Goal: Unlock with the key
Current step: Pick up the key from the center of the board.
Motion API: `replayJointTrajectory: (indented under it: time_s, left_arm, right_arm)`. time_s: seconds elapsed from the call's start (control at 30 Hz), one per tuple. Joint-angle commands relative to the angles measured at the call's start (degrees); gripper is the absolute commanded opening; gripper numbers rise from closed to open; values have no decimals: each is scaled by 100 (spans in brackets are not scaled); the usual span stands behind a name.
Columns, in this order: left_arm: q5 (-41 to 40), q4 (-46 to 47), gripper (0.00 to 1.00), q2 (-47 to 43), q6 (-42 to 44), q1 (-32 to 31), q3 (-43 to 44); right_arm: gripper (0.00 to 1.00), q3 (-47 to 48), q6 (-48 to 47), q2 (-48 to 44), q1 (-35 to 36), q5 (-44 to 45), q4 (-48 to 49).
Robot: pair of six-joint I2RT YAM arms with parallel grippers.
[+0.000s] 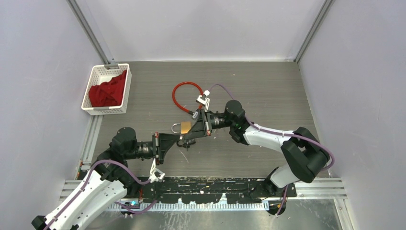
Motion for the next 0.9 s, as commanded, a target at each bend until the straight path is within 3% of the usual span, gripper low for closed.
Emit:
replayJointTrajectory:
  time_s: [0.0, 0.1, 0.13, 0.23, 0.3, 0.4, 0.5, 0.6, 0.67, 0.87]
  left_arm:
    - [191, 125, 0, 1, -51, -25, 186]
    - [-96, -967, 0, 277, -33, -24, 633]
    - [-275, -1363, 0, 416, -51, -24, 793]
    - [-862, -2615, 0, 982, -486, -27, 1405]
    - [-1215, -3141, 0, 1404, -1327, -24, 1772]
    - [-1362, -4093, 0, 2210, -2944, -21, 2472]
    - [-951, -4651, 0, 2952, -4436, -25, 3115]
    - [-348, -4599, 0, 3262, -5699, -23, 3364]
    - [-101, -4077, 0, 3204, -6661, -12, 3320]
    - [691, -3809, 0, 3279, -8005, -12, 3465]
  right_arm:
    - [21, 42, 20, 26, 55, 226, 284]
    - [66, 223, -484, -117, -50, 258, -428]
    - [75, 331, -768, -213, -117, 327, -882]
    - [89, 824, -2328, -712, -212, 1059, -2808]
    - [92, 832, -3181, -1161, -216, 1951, -3390]
    - [95, 135, -3872, -2076, -147, 2649, -2465]
    - [96, -322, -4587, -2563, 28, 2713, -2185]
    - [92, -429, -5033, -2655, 283, 2517, -2179]
    - [88, -456, -5231, -2641, 489, 2377, -2171]
    - [77, -432, -5365, -2471, 825, 2004, -2169]
